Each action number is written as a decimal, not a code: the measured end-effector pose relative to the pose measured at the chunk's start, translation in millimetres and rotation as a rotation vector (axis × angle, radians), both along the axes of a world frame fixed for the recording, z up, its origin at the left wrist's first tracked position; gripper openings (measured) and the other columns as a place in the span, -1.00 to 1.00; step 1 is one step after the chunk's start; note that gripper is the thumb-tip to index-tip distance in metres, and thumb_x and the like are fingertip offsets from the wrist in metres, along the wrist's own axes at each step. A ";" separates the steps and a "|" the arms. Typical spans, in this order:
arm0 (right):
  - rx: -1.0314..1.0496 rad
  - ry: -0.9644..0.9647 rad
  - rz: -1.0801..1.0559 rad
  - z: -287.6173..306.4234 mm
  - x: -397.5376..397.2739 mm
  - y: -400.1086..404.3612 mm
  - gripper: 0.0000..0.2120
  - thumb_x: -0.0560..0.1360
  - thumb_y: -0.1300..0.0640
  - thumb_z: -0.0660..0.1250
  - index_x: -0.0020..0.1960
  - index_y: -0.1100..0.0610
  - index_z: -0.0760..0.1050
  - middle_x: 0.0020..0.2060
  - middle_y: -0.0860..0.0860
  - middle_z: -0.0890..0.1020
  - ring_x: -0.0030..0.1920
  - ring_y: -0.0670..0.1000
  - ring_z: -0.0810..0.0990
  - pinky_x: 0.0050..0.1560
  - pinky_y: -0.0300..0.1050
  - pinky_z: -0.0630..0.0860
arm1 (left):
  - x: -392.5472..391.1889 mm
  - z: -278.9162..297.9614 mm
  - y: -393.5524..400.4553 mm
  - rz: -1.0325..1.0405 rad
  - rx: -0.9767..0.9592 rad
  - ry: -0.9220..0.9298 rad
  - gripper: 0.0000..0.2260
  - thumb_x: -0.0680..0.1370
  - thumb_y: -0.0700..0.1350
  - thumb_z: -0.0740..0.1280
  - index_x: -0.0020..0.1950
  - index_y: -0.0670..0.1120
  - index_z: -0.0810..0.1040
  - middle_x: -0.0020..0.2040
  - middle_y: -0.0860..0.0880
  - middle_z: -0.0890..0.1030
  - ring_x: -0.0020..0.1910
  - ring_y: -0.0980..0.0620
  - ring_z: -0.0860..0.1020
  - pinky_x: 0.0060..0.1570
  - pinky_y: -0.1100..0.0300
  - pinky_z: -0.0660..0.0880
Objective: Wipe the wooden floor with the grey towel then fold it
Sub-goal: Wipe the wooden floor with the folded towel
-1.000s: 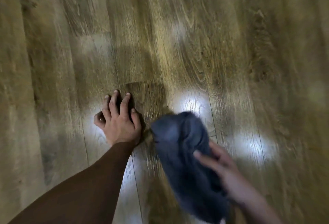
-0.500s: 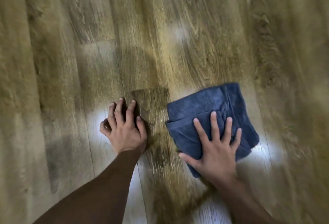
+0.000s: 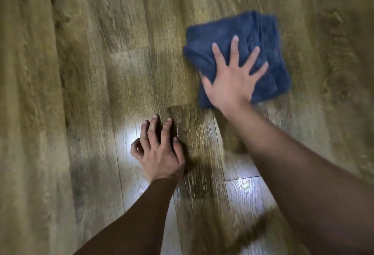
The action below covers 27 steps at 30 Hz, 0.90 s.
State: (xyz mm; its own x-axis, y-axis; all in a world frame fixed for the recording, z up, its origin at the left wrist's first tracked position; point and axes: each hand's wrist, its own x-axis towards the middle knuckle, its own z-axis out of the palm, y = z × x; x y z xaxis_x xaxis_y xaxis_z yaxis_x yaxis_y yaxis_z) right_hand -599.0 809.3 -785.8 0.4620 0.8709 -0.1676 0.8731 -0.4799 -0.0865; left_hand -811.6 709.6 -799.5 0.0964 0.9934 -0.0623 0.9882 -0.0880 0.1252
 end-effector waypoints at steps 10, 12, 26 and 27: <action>0.002 -0.010 0.217 8.6 -35.7 -62.4 -0.19 0.44 -0.33 0.21 0.61 -0.14 0.07 0.64 0.04 -0.02 0.56 0.43 -0.06 0.40 0.56 -0.03 | 1.2 0.8 -0.3 0.003 0.009 -0.005 -0.54 0.54 0.05 0.14 0.45 0.06 0.43 0.56 -0.03 0.31 0.54 -0.11 0.22 0.34 -0.20 0.13; -0.011 0.008 0.233 10.9 -53.9 -123.7 -0.14 0.39 -0.32 0.26 0.61 -0.14 0.08 0.64 0.04 -0.01 0.57 0.42 -0.05 0.40 0.56 -0.02 | 0.9 -0.2 -0.2 -0.002 0.019 -0.006 -0.52 0.52 0.05 0.14 0.45 0.06 0.41 0.56 -0.04 0.30 0.54 -0.12 0.23 0.33 -0.21 0.14; -0.041 0.062 0.194 11.9 -67.2 -190.5 -0.14 0.34 -0.37 0.28 0.58 -0.18 0.18 0.61 0.03 0.15 0.52 0.44 0.10 0.36 0.57 0.03 | 2.3 5.1 -0.1 0.005 -0.015 0.007 -0.53 0.54 0.04 0.17 0.46 0.06 0.42 0.56 -0.04 0.31 0.55 -0.12 0.21 0.34 -0.17 0.11; -0.035 0.061 0.184 10.9 -62.7 -171.7 -0.13 0.34 -0.37 0.30 0.58 -0.18 0.16 0.62 0.03 0.13 0.52 0.45 0.08 0.36 0.58 0.02 | 2.9 6.2 -0.2 0.005 -0.021 0.011 -0.53 0.54 0.03 0.18 0.46 0.06 0.42 0.56 -0.04 0.31 0.55 -0.12 0.22 0.34 -0.17 0.11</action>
